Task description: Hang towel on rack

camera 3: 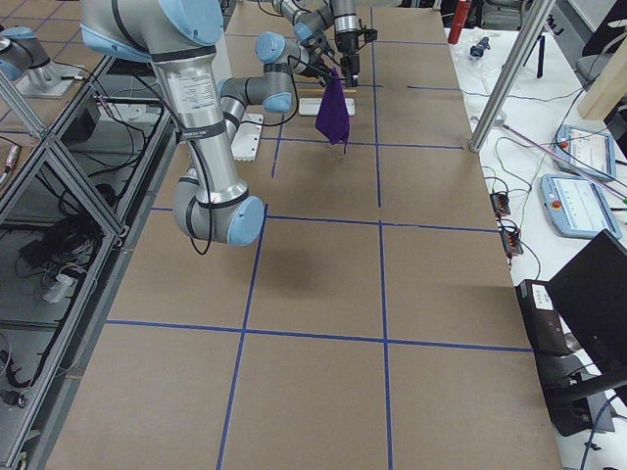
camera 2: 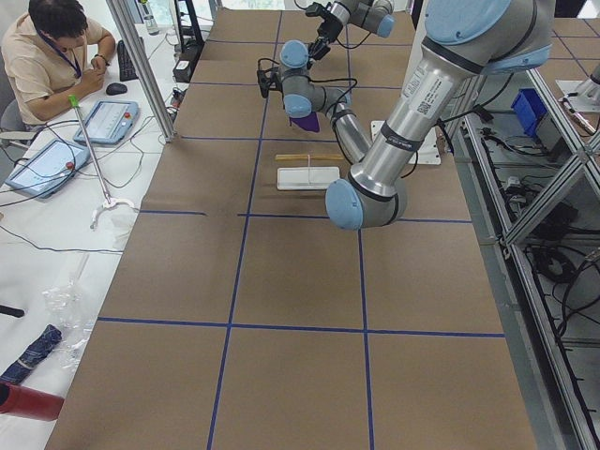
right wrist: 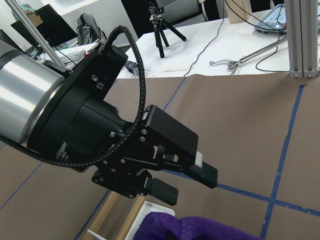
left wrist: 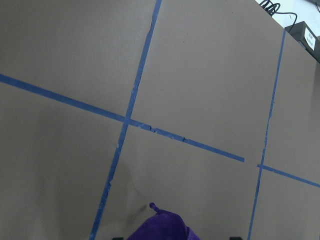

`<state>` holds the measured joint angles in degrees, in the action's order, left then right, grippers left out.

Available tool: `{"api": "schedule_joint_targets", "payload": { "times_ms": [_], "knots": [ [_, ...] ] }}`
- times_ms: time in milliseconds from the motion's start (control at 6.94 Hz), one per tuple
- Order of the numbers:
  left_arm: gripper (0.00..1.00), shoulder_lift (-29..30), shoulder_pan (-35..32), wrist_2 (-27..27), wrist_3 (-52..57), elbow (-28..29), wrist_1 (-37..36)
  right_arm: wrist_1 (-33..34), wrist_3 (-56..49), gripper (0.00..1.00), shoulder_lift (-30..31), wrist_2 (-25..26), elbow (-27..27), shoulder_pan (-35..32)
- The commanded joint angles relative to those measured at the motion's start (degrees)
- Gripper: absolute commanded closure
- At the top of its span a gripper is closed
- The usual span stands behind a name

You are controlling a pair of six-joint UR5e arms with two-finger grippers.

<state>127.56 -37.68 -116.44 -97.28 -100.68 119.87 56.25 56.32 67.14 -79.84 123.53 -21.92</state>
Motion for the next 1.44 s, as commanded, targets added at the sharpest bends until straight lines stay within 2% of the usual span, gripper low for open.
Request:
{"api": "schedule_joint_targets", "payload": {
  "times_ms": [0, 288, 432, 576, 720, 1296],
  "knots": [
    [0.17, 0.8, 2.3, 0.3, -1.0, 0.1, 0.0, -1.2, -0.1, 1.0, -0.1, 0.1, -0.1, 0.0],
    [0.17, 0.8, 4.3, 0.1, -0.9, 0.0, 0.0, -3.7, -0.1, 1.0, 0.0, 1.3, -0.4, -0.1],
    [0.25, 0.8, 4.9, 0.0, -0.9, -0.4, 0.0, -3.7, -0.1, 1.0, 0.0, 1.6, -0.4, -0.1],
    [0.54, 0.8, 4.9, 0.0, -0.9, -0.7, 0.0, -3.7, -0.1, 1.0, 0.0, 1.7, -0.5, -0.1],
    [1.0, 0.8, 4.8, 0.0, -1.1, -0.7, 0.0, -3.7, -0.1, 1.0, 0.0, 1.7, -0.7, -0.1],
    [1.0, 0.6, 4.8, 0.1, -0.7, -2.0, 0.0, -3.8, -0.1, 1.0, 0.4, 1.6, -0.7, -0.1]
  ]
}}
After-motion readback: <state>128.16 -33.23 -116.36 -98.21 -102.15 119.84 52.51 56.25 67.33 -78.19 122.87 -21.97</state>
